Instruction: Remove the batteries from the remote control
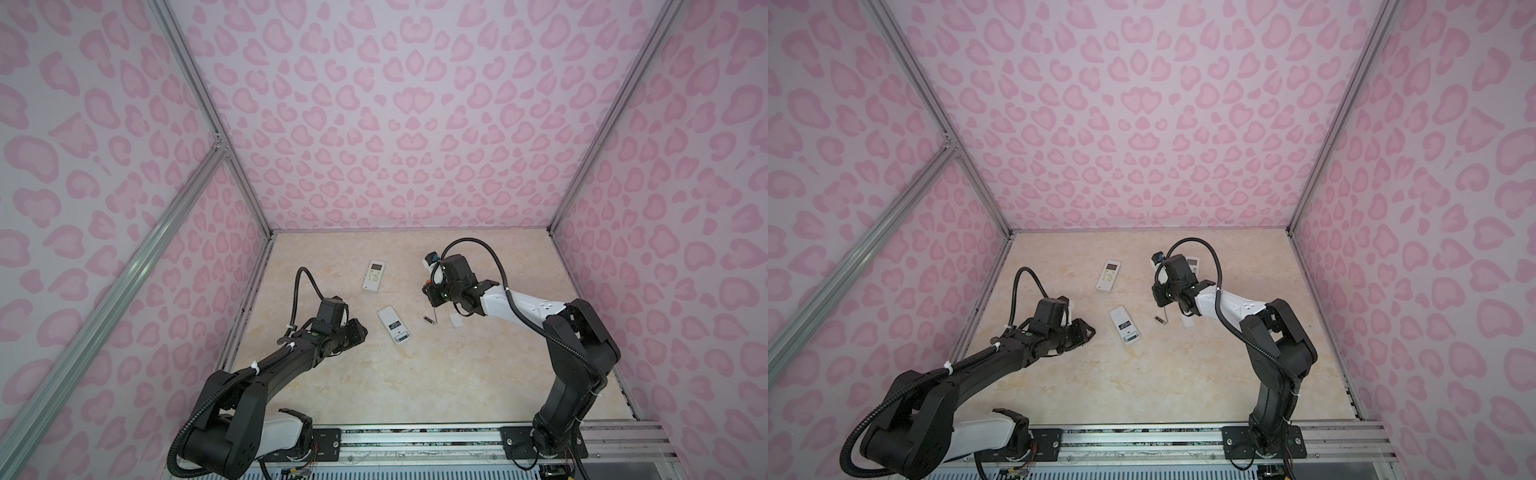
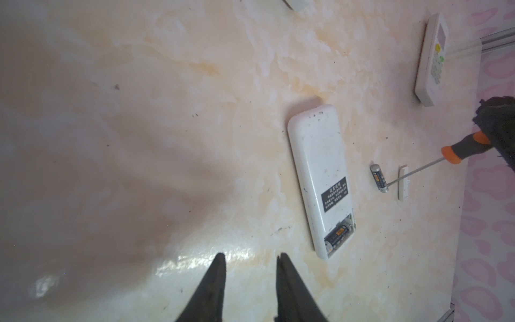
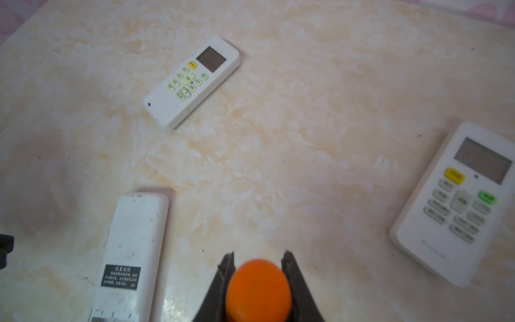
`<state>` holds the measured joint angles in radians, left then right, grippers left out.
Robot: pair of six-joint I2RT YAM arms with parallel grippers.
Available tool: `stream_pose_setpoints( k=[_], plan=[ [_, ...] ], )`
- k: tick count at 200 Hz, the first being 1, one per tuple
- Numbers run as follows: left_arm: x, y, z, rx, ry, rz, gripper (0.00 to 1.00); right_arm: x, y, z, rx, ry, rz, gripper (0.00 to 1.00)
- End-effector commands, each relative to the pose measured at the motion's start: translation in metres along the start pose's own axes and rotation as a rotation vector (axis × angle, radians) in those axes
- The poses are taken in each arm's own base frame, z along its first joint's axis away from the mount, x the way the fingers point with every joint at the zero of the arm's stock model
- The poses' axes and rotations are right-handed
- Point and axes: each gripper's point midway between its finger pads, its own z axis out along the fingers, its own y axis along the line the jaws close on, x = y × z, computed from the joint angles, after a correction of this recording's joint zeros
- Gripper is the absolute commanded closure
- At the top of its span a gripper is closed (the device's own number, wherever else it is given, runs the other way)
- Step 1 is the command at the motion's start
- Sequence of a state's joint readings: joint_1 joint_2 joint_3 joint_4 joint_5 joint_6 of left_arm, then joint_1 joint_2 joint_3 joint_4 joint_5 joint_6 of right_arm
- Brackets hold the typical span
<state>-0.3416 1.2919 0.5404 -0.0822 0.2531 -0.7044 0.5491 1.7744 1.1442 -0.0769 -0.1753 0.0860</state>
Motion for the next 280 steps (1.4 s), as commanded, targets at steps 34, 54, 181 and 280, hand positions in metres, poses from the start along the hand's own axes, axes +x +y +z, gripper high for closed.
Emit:
stream_pose_setpoints(
  k=[34,54,181,280],
  plan=[
    [-0.003,-0.023,0.003,0.058,0.001,0.024,0.57,-0.031,0.013,-0.035,0.104,-0.065,-0.095,1.00],
    [-0.002,-0.035,0.009,0.086,0.017,0.027,0.57,-0.041,0.037,-0.037,0.053,-0.113,-0.092,1.00],
    [0.025,-0.030,0.028,0.089,0.083,0.002,0.63,-0.077,0.128,0.063,-0.290,-0.117,-0.041,1.00],
    [0.002,-0.034,0.004,0.074,0.002,0.038,0.61,-0.073,0.152,0.033,-0.337,-0.108,-0.042,1.00]
  ],
)
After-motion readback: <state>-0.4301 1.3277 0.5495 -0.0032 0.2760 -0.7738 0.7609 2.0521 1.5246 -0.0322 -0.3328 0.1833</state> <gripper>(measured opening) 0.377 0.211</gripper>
